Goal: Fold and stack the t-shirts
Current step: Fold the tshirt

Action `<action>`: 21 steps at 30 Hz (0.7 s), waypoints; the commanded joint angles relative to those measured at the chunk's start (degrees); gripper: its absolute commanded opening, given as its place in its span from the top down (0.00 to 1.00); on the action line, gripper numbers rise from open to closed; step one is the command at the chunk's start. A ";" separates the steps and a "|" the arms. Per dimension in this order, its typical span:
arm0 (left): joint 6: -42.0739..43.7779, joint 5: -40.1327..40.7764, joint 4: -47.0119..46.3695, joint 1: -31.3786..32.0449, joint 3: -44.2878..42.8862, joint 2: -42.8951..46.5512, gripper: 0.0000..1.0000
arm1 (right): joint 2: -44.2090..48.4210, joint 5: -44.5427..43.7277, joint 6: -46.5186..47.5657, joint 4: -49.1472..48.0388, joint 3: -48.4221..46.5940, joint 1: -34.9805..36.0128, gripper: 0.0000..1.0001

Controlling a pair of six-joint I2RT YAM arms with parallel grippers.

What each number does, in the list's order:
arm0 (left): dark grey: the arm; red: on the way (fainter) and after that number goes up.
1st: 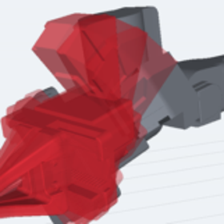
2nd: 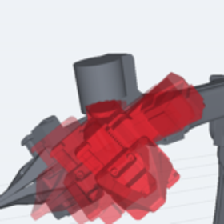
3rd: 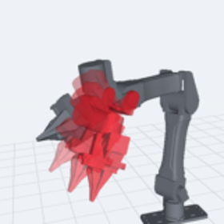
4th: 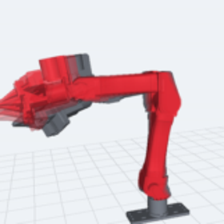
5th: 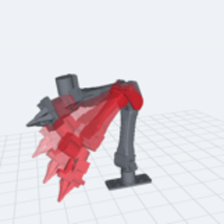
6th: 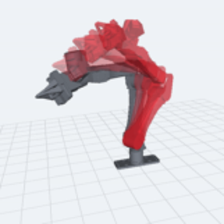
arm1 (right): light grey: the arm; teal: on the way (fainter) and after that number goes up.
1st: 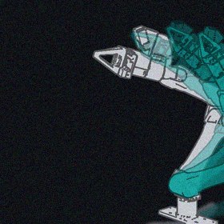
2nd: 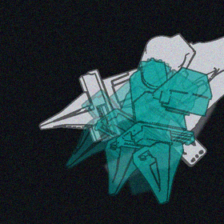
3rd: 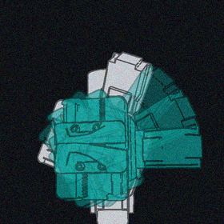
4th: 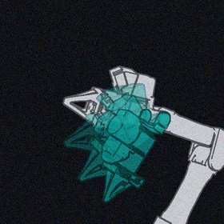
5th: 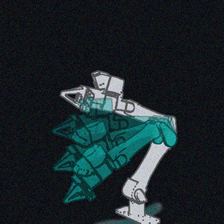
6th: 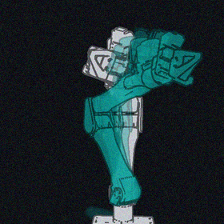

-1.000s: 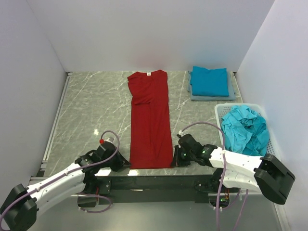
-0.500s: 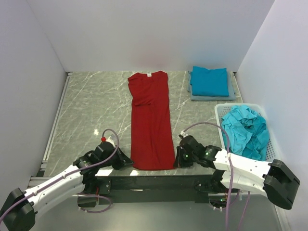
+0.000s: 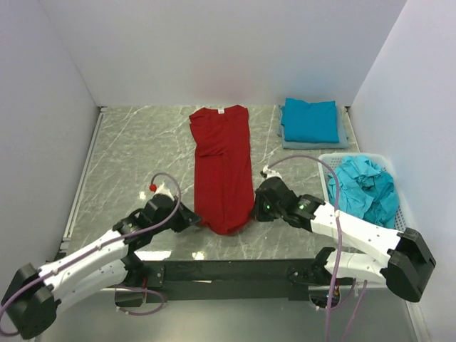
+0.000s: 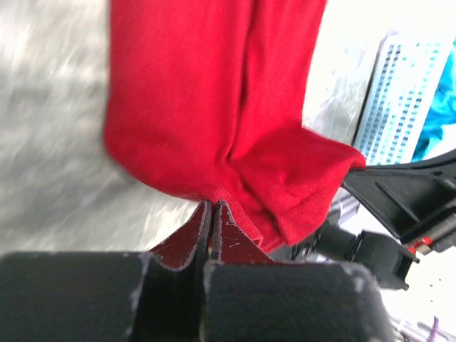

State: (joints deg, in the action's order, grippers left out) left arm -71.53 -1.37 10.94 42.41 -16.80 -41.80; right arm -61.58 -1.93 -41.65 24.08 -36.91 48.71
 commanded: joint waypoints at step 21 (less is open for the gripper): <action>17.12 -3.91 -10.50 -17.54 -24.06 -28.93 1.00 | -21.46 -1.67 11.59 -3.07 -25.66 -13.90 1.00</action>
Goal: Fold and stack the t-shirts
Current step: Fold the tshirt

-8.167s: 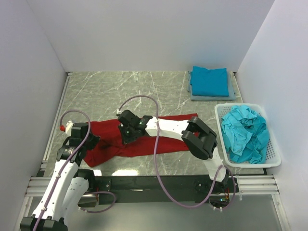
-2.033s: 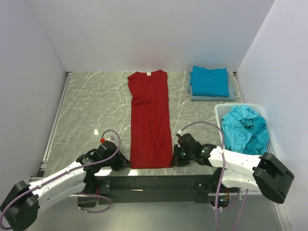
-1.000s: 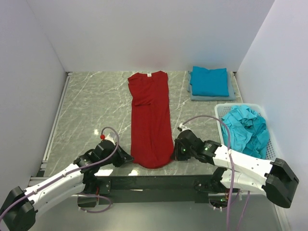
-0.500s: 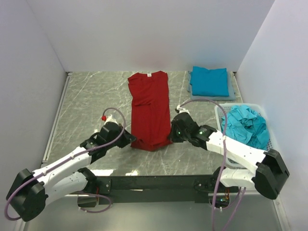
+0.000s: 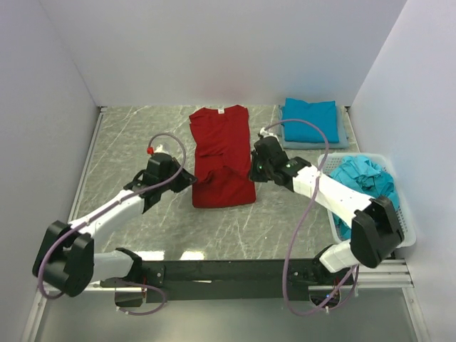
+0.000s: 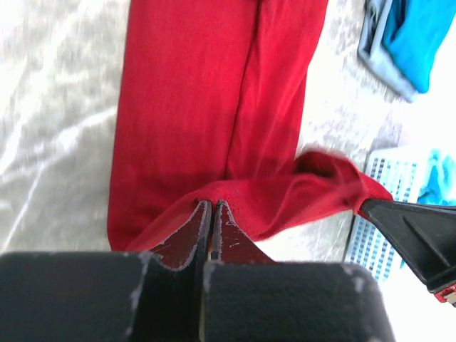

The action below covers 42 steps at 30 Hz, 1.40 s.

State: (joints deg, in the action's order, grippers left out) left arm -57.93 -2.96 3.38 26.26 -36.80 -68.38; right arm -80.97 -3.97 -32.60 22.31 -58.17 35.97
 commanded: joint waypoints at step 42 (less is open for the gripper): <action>10.73 -7.76 -10.41 -11.14 -26.66 -35.95 0.62 | -32.67 4.23 8.25 -5.34 -28.65 -10.83 0.68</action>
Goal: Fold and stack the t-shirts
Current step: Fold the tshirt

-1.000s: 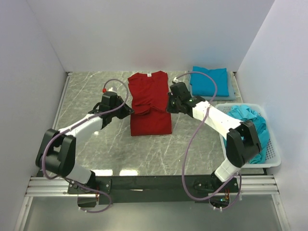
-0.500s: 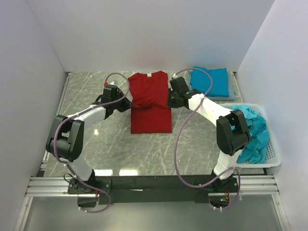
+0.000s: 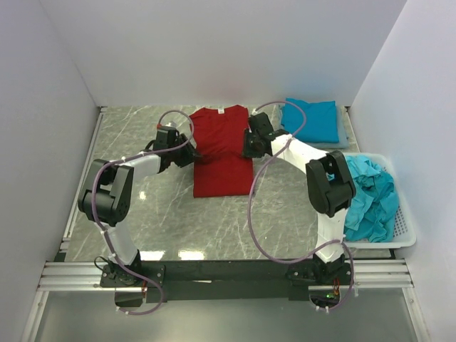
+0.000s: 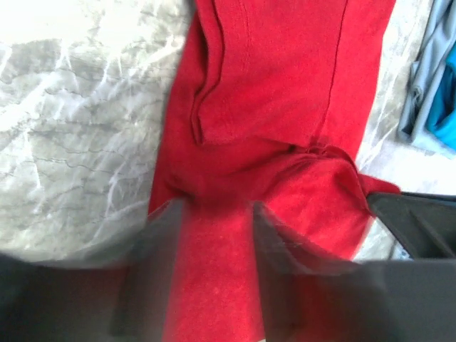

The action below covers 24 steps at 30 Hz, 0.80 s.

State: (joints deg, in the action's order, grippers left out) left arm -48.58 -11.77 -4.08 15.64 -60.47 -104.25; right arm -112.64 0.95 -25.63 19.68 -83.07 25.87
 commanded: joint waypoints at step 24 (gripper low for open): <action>0.86 -6.25 1.00 1.23 18.09 27.33 0.01 | 29.40 7.48 -0.56 -7.02 27.57 -0.47 0.11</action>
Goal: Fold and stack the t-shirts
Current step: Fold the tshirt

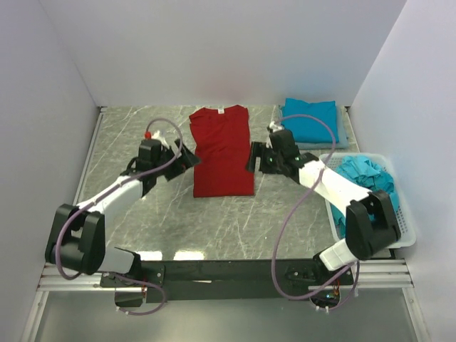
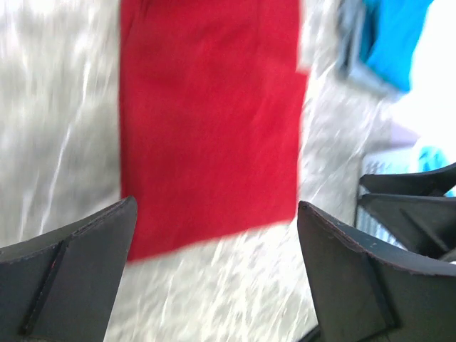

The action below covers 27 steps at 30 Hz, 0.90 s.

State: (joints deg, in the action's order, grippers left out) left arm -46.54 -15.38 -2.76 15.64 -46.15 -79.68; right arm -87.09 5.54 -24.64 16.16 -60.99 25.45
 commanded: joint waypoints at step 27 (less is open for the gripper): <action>-5.13 0.43 -9.45 5.28 16.80 -6.63 0.62 | -1.06 9.67 -7.00 -15.55 19.16 -0.05 0.41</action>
State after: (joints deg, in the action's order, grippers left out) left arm -52.31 -16.69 -12.60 20.58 -28.64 -84.66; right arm -87.77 16.45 -31.24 2.92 -41.89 25.47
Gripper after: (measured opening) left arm 0.398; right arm 0.598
